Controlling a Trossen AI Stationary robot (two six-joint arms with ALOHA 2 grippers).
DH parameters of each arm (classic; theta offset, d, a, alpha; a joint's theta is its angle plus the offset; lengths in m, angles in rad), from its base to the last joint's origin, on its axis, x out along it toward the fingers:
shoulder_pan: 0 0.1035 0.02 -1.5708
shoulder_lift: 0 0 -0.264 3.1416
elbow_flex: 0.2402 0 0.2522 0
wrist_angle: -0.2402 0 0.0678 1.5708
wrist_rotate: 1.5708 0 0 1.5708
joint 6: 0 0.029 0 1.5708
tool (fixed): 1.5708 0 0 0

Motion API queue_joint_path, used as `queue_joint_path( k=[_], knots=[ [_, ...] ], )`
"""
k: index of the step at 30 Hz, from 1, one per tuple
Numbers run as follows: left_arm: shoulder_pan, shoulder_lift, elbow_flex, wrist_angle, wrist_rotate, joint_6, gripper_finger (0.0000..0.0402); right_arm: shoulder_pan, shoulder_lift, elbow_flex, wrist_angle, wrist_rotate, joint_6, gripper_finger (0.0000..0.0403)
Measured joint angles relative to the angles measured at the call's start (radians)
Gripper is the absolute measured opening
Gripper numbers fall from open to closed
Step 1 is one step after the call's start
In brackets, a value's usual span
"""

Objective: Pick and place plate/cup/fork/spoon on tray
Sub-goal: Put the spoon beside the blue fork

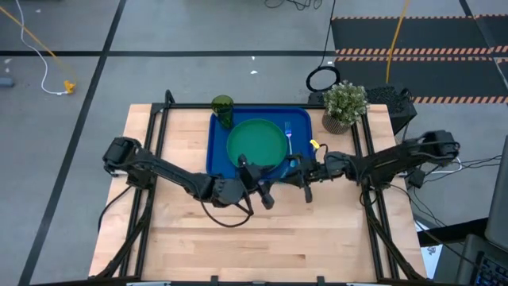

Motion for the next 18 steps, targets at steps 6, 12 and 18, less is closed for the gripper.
queue_joint_path(
  k=[6, 12, 18],
  knots=[
    [-0.007, -0.039, 0.0, -0.196, 0.096, -0.093, 0.0164, -0.028, -0.124, 0.0, -0.121, -0.13, 0.0, 0.0001],
    [-0.007, 0.018, 0.0, -0.163, 0.211, -0.101, 0.0164, -0.031, -0.167, 0.0, -0.153, -0.21, -0.016, 0.0001],
    [-0.003, 0.091, 0.0, -0.079, 0.267, -0.085, 0.0193, -0.029, -0.167, 0.0, -0.157, -0.227, -0.047, 0.0001]
  ],
)
